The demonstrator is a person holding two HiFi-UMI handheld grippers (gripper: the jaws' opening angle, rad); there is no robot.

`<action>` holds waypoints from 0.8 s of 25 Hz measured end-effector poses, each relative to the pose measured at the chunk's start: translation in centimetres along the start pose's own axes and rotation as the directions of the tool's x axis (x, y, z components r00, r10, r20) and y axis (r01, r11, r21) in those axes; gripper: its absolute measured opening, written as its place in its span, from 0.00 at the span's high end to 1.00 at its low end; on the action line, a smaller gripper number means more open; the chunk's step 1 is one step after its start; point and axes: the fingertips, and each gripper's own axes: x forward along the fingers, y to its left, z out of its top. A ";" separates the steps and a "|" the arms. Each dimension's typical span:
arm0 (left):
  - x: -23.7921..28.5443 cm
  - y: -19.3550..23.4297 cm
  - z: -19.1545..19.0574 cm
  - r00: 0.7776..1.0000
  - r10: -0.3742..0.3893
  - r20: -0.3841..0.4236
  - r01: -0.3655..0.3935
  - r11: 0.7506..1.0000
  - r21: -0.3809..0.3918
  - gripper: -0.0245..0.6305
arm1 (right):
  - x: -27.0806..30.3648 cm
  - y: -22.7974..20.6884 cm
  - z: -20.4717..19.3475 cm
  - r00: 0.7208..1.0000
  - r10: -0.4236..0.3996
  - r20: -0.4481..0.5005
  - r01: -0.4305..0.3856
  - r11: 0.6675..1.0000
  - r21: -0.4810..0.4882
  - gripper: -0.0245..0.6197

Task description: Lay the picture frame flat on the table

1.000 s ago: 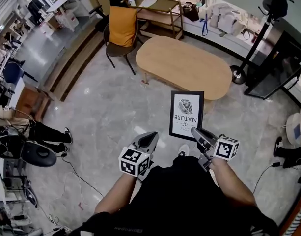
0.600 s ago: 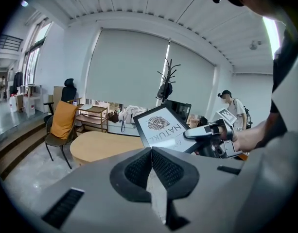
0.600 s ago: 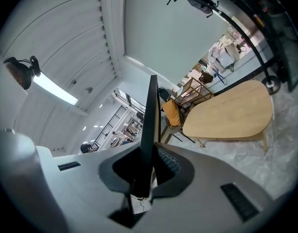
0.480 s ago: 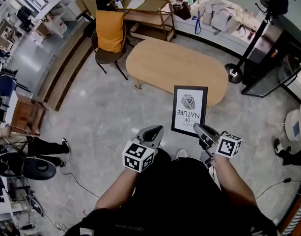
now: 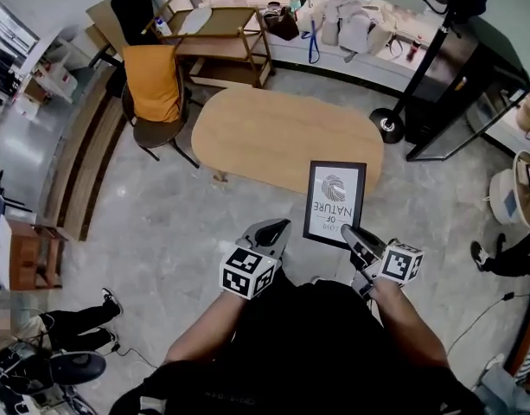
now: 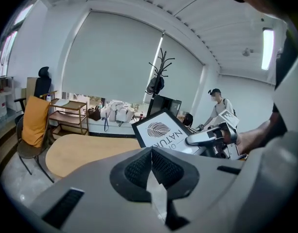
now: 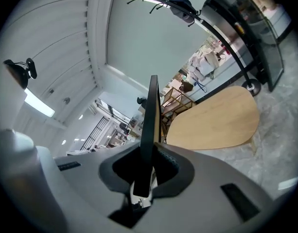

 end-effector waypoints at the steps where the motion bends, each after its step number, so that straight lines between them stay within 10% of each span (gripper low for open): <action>1: 0.6 1.1 0.9 1.000 -0.022 -0.003 0.022 1.000 0.016 0.96 | 1.2 0.1 0.6 1.000 -0.012 0.010 0.012 1.000 0.001 0.90; 9: 4.3 9.7 7.8 0.985 -0.172 -0.031 0.174 0.976 0.128 0.96 | 10.0 2.2 5.4 0.988 -0.097 0.119 0.094 0.995 0.031 0.90; 20: 7.0 16.6 7.2 0.948 -0.283 -0.145 0.300 0.948 0.105 0.96 | 14.9 -0.5 6.2 0.948 -0.263 0.178 0.242 0.961 0.132 0.90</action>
